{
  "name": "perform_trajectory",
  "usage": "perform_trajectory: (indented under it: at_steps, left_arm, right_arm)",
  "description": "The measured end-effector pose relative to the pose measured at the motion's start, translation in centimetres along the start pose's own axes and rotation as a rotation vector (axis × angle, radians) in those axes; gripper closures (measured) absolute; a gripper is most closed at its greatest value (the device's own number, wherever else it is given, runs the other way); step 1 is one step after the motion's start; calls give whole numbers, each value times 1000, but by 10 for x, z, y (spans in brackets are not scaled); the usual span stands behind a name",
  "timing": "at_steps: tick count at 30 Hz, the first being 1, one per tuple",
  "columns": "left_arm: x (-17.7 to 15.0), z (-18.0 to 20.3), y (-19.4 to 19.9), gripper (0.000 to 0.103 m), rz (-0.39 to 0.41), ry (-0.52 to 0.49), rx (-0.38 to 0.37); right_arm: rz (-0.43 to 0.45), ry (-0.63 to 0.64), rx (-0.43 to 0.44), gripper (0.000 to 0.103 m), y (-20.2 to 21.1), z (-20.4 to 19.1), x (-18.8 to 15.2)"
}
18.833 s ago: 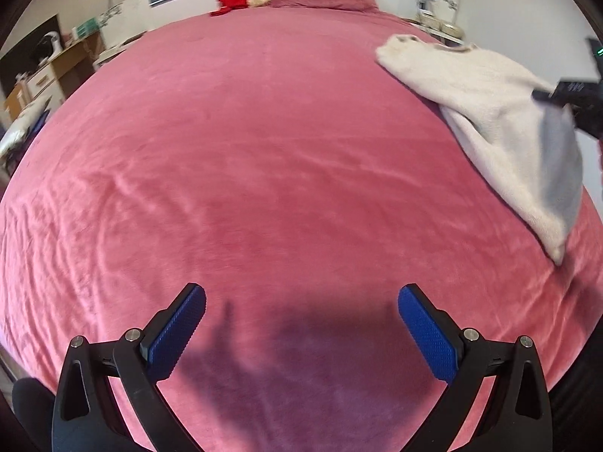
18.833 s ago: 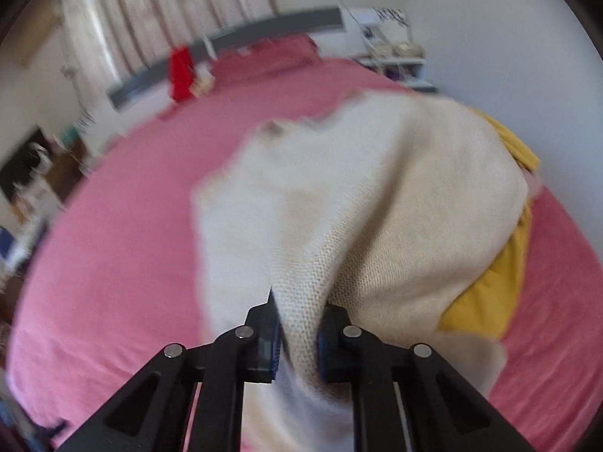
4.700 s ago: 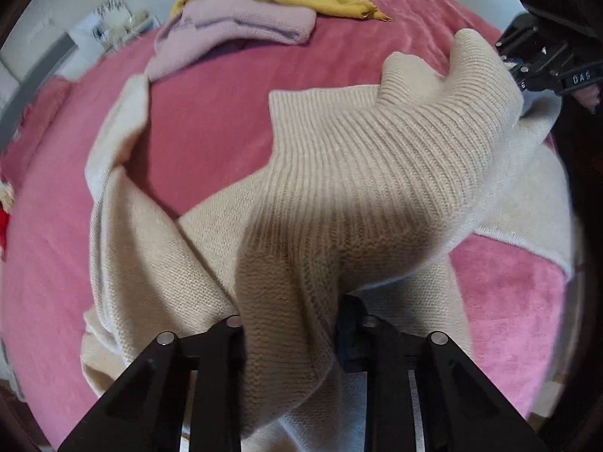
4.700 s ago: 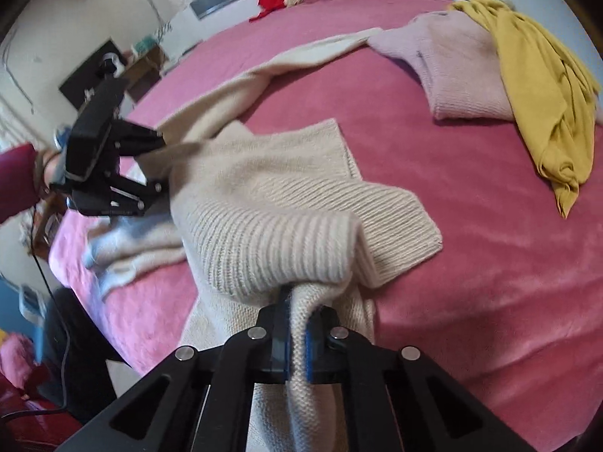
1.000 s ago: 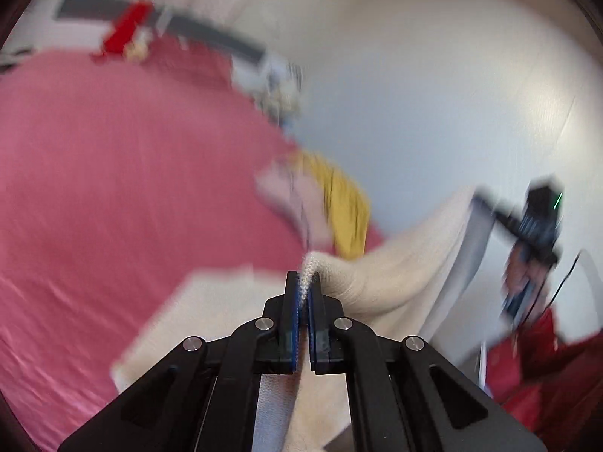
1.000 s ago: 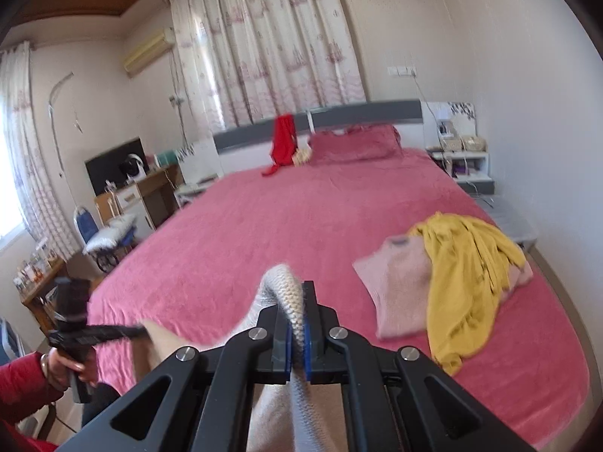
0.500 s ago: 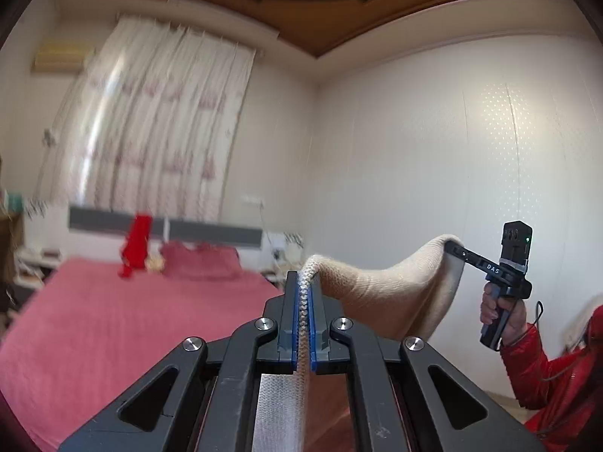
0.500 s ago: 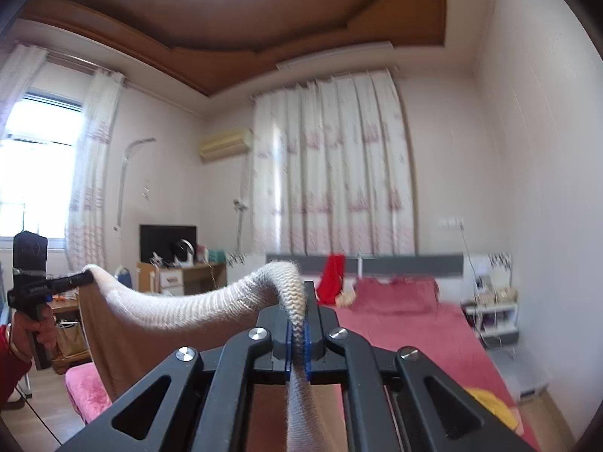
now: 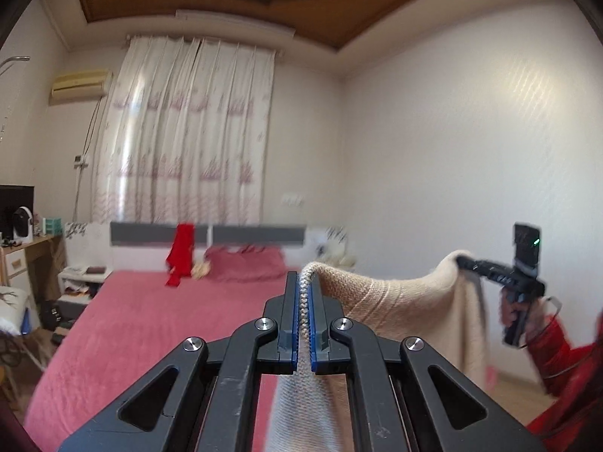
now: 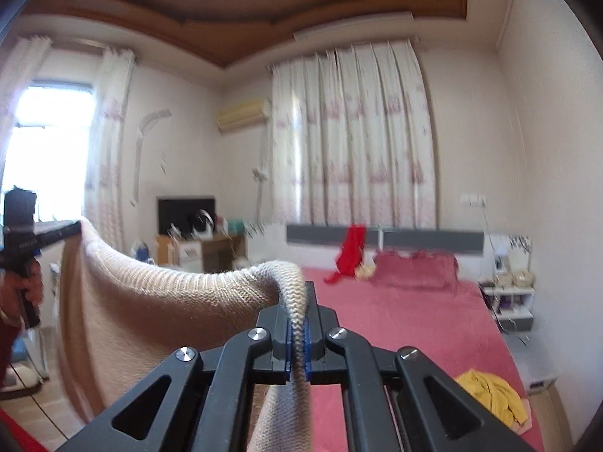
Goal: Fold clothes
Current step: 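Hold the sweater up with both tools and shake it out to hang open, then lower the sweater onto the bed with both tools and open them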
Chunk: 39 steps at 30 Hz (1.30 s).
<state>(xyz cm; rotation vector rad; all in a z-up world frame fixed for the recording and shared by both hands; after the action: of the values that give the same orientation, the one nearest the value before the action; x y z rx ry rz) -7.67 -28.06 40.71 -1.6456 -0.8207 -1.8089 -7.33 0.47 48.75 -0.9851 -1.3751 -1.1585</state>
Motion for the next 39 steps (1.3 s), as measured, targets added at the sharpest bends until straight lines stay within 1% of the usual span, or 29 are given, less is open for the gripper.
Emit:
perform_trajectory:
  at_steps: [2,3,4,6,8,9,11,12,13,14,15,16,18,19,20,21,23,24,26,27,28,29,30,31,33,35,36,38,39]
  left_arm:
    - [-16,-27,-45,99,-62,6,18]
    - [-33,-52,-81,99,-105,20,38]
    - [-47,-67,-106,99,-135,24,45]
    - [-84,-100,-163,99,-207,24,85]
    - [-135,-137,-220,99,-275,42,114]
    - [-166,-152,-245,99,-313,51,130]
    - [-228,-182,-293,99,-389,69,161]
    - [-262,-186,-306,99,-450,67,171]
    - [-297,-189,-318,99,-511,64,181]
    - [-331,-193,-330,99,-571,61,190]
    - [-366,-196,-341,99,-632,58,200]
    - [-400,-200,-352,99,-693,55,209]
    - [-467,-206,-375,98,-815,48,228]
    - [-501,-210,-385,98,-876,45,237]
    - [-502,-211,-384,98,-849,65,242]
    - [-503,-212,-382,96,-820,86,247]
    - [-492,-224,-379,90,-797,148,292]
    - [-486,-230,-377,87,-785,179,314]
    - [-461,-238,-369,85,-715,205,348]
    - [-451,-236,-360,82,-691,189,365]
    - [-440,-233,-350,75,-666,171,383]
    - [-437,-224,-340,69,-652,173,388]
    - [-433,-214,-329,57,-638,175,393]
    - [-429,-204,-319,52,-625,177,398]
    - [-437,-177,-295,47,-629,278,325]
    - [-458,-140,-281,41,-664,381,272]
    - [-467,-122,-273,38,-682,433,245]
    - [-489,-88,-269,37,-695,471,210]
    - [-500,-71,-267,35,-702,490,192]
  right_arm:
    - [-54,9,-45,100,-49,10,-19]
    - [-78,18,-73,100,-77,15,-30]
    - [-99,34,-104,100,-102,22,-42]
    - [-143,46,-149,100,-155,35,-69]
    - [-189,60,-185,100,-218,49,-105]
    - [-212,71,-197,100,-242,52,-124]
    - [-288,102,-214,100,-298,61,-176]
    - [-332,111,-219,100,-325,66,-204]
    - [-408,92,-207,99,-351,70,-239]
    - [-518,47,-187,99,-378,75,-284]
    - [-622,11,-185,97,-395,80,-323]
    - [-725,-27,-184,91,-409,84,-361]
    - [-910,-103,-190,91,-419,90,-429]
    - [-946,-123,-192,91,-416,93,-447]
    - [-968,-139,-194,89,-413,96,-461]
    - [-941,-140,-199,88,-407,101,-460]
    - [-868,-180,-232,85,-388,117,-446]
    - [-829,-229,-246,85,-374,126,-435]
    - [-770,-339,-246,82,-343,141,-417]
    - [-753,-393,-232,80,-324,146,-411]
    - [-738,-446,-217,75,-305,151,-406]
    - [-741,-499,-198,72,-284,155,-406]
    - [-769,-557,-184,67,-262,155,-413]
    - [-797,-615,-170,63,-241,155,-420]
    - [-852,-729,-145,61,-198,154,-435]
    - [-906,-810,-145,55,-155,147,-459]
    - [-936,-813,-145,53,-139,139,-469]
    - [-990,-819,-139,53,-107,124,-487]
    - [-994,-820,-122,53,-97,116,-492]
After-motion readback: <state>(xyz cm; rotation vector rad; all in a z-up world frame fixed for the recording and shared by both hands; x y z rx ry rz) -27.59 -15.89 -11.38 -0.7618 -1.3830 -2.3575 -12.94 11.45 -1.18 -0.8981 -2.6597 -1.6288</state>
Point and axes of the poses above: each gripper's, at about its wrist camera, not at the fingertips, and y roughly against the way its jaws point, z to its right, x to its top, the point moved 8 cm from there along -y, roughly the way its jaws point, and after that the axes turned 1 degree about z, right-handed, at the moved point
